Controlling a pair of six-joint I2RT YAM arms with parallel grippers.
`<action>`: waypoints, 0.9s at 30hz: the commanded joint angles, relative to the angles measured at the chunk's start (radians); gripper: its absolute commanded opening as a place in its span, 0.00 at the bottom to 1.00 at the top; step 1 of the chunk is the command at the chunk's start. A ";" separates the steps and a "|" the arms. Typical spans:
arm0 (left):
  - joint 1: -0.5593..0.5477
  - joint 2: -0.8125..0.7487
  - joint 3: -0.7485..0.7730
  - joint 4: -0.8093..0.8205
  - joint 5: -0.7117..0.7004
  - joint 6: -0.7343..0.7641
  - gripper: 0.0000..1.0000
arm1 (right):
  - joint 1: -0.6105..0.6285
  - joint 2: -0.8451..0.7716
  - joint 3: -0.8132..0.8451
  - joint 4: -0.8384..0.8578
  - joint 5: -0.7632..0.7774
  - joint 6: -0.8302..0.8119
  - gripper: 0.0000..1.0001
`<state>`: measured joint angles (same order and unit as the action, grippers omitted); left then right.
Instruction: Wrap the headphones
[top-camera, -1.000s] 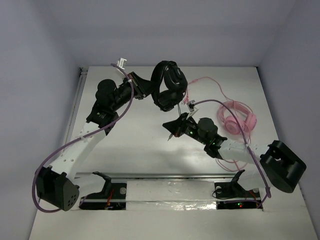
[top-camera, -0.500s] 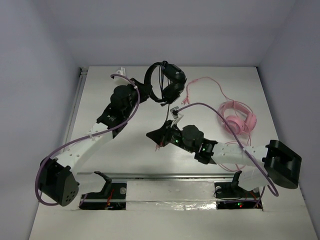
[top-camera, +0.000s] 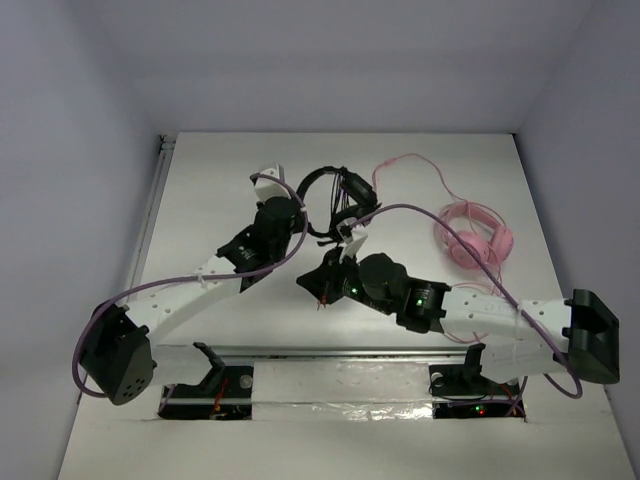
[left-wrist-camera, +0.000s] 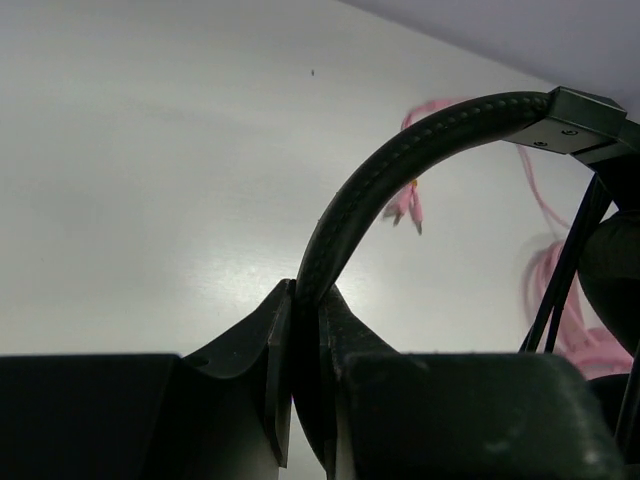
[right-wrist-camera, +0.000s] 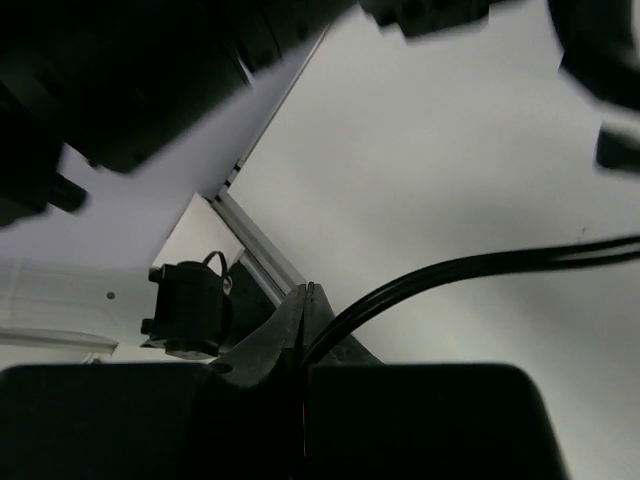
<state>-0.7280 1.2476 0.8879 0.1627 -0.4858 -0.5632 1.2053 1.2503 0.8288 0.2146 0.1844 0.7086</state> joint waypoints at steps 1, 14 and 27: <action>-0.046 -0.042 -0.055 0.081 -0.027 0.006 0.00 | 0.023 -0.048 0.078 0.035 0.036 -0.044 0.00; -0.140 -0.100 -0.247 0.104 0.124 -0.145 0.00 | 0.023 -0.066 0.004 0.178 0.444 0.052 0.00; -0.254 -0.077 -0.282 0.100 0.086 -0.224 0.00 | 0.023 -0.109 -0.083 0.261 0.797 0.230 0.00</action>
<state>-0.9497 1.1706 0.6136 0.2543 -0.3977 -0.7853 1.2343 1.1725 0.7269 0.3328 0.7895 0.8856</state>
